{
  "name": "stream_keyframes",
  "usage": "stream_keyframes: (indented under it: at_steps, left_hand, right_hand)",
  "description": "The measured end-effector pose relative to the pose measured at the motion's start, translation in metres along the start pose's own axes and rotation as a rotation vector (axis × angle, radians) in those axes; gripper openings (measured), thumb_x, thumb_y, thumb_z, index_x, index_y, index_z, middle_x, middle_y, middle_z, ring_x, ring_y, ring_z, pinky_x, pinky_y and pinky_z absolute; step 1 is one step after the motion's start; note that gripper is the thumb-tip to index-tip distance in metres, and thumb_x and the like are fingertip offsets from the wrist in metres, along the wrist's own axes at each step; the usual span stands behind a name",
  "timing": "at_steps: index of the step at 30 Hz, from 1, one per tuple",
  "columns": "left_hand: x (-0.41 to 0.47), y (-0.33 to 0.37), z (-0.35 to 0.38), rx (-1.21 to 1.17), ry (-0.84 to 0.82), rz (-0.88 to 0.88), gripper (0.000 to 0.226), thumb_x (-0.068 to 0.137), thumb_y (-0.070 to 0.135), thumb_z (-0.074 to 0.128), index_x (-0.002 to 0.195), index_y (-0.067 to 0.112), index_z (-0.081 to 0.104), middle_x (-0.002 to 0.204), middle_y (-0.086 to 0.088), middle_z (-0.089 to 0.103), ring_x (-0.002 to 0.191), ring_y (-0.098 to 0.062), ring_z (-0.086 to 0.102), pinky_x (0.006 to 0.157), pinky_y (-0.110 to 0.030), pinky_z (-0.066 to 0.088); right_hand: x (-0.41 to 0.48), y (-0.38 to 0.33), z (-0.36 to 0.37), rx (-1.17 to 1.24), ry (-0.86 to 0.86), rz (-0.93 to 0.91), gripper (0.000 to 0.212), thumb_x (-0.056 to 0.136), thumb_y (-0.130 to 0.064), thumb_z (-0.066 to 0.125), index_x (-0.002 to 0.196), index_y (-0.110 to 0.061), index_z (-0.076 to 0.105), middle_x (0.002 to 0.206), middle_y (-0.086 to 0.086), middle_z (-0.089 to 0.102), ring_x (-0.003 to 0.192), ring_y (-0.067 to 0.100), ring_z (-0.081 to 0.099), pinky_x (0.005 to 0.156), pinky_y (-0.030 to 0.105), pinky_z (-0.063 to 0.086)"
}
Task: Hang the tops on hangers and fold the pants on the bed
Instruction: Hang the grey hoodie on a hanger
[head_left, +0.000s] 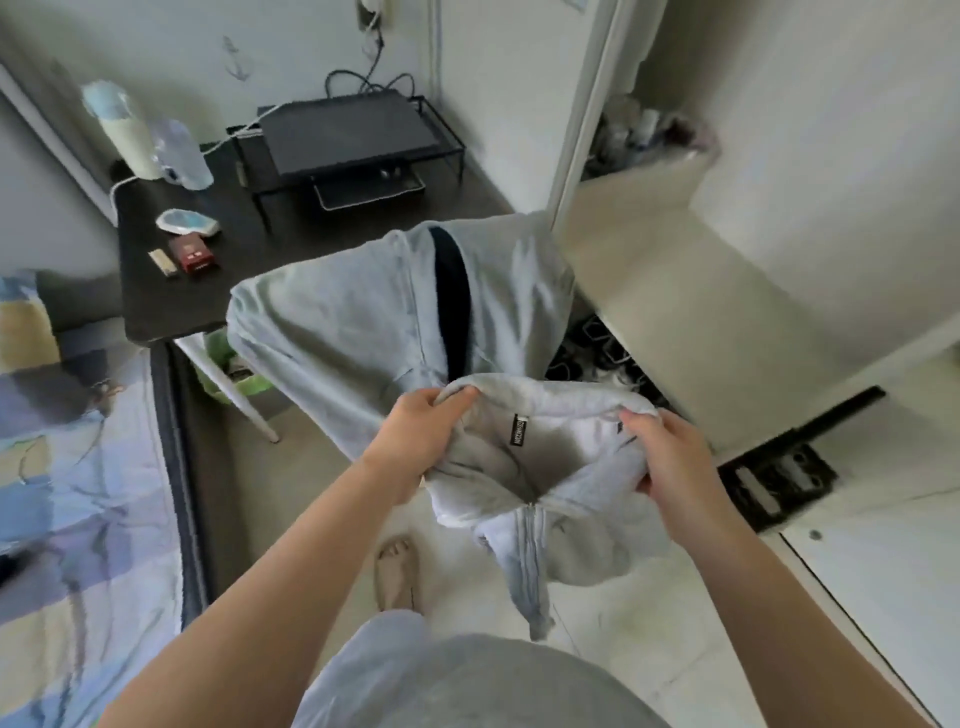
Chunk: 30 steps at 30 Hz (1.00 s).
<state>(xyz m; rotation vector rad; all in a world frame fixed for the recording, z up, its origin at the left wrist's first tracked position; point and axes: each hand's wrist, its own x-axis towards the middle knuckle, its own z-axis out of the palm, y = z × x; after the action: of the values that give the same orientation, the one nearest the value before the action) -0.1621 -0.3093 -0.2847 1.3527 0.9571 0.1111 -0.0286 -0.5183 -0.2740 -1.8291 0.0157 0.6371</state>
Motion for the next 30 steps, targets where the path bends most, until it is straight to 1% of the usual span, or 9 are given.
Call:
stream_keyframes:
  at_steps: [5,8,12,15,17,21,25,28,30]
  left_hand:
    - [0.049,0.068,0.057,0.057,-0.190,0.193,0.049,0.083,0.055,0.065,0.082,0.007,0.058,0.073,-0.008,0.051,0.069,-0.021,0.051,0.068,-0.037,0.044]
    - [0.079,0.116,0.090,0.075,-0.274,0.286,0.054,0.086,0.053,0.067,0.079,0.001,0.055,0.069,-0.006,0.051,0.068,-0.018,0.051,0.067,-0.033,0.043]
    - [0.112,0.183,0.123,0.030,-0.430,0.332,0.063,0.068,0.049,0.070,0.093,-0.009,0.063,0.082,-0.015,0.063,0.081,-0.026,0.062,0.080,-0.048,0.055]
    - [0.132,0.233,0.139,0.074,-0.512,0.400,0.038,0.088,0.035,0.067,0.094,-0.003,0.069,0.089,-0.022,0.070,0.089,-0.032,0.068,0.084,-0.043,0.055]
    - [0.147,0.266,0.149,0.119,-0.516,0.485,0.039,0.093,0.038,0.060,0.099,0.001,0.071,0.098,-0.022,0.073,0.097,-0.034,0.070,0.092,-0.047,0.055]
    - [0.165,0.333,0.170,0.157,-0.556,0.660,0.031,0.101,0.032,0.052,0.081,0.012,0.065,0.079,-0.002,0.066,0.075,-0.014,0.061,0.070,-0.028,0.048]
    - [0.179,0.400,0.192,0.072,-0.621,0.749,0.039,0.098,0.037,0.053,0.088,0.000,0.063,0.080,-0.008,0.062,0.079,-0.021,0.059,0.076,-0.039,0.048]
    - [0.176,0.454,0.208,0.016,-0.669,0.790,0.030,0.097,0.034,0.054,0.082,0.008,0.057,0.078,-0.011,0.054,0.076,-0.021,0.053,0.073,-0.038,0.044]
    - [0.172,0.489,0.220,-0.026,-0.690,0.832,0.028,0.096,0.033,0.055,0.084,0.008,0.059,0.079,-0.010,0.054,0.076,-0.020,0.052,0.072,-0.036,0.043]
  right_hand:
    - [0.018,-0.041,-0.044,0.079,0.211,-0.090,0.014,0.093,-0.027,0.063,0.091,-0.014,0.068,0.085,0.008,0.064,0.080,0.022,0.063,0.074,0.041,0.052]
    - [0.034,-0.072,-0.060,0.120,0.364,-0.147,0.022,0.093,-0.026,0.062,0.092,-0.004,0.064,0.086,0.010,0.061,0.080,0.024,0.060,0.072,0.041,0.051]
    - [0.054,-0.119,-0.074,0.201,0.538,-0.206,0.014,0.091,-0.027,0.063,0.083,-0.016,0.066,0.085,0.008,0.061,0.080,0.023,0.060,0.073,0.041,0.049]
    - [0.068,-0.157,-0.078,0.266,0.631,-0.289,0.031,0.080,-0.034,0.066,0.089,-0.004,0.064,0.080,0.009,0.059,0.077,0.023,0.057,0.069,0.041,0.046]
    - [0.077,-0.183,-0.079,0.280,0.678,-0.351,0.042,0.077,-0.037,0.066,0.096,0.001,0.063,0.080,0.009,0.058,0.076,0.023,0.056,0.068,0.040,0.045]
    - [0.092,-0.237,-0.084,0.264,0.765,-0.487,0.040,0.088,-0.030,0.064,0.101,0.008,0.062,0.080,0.011,0.058,0.075,0.021,0.056,0.067,0.037,0.044]
    - [0.102,-0.298,-0.098,0.237,0.839,-0.575,0.036,0.091,-0.026,0.064,0.094,0.010,0.061,0.079,0.011,0.059,0.073,0.019,0.057,0.067,0.034,0.045]
    - [0.104,-0.348,-0.113,0.171,0.898,-0.638,0.024,0.092,-0.023,0.063,0.082,-0.001,0.063,0.071,0.008,0.054,0.063,0.012,0.051,0.057,0.026,0.039]
    - [0.105,-0.381,-0.126,0.122,0.929,-0.677,0.036,0.087,-0.030,0.064,0.082,0.005,0.062,0.070,0.008,0.053,0.064,0.014,0.050,0.060,0.029,0.038]
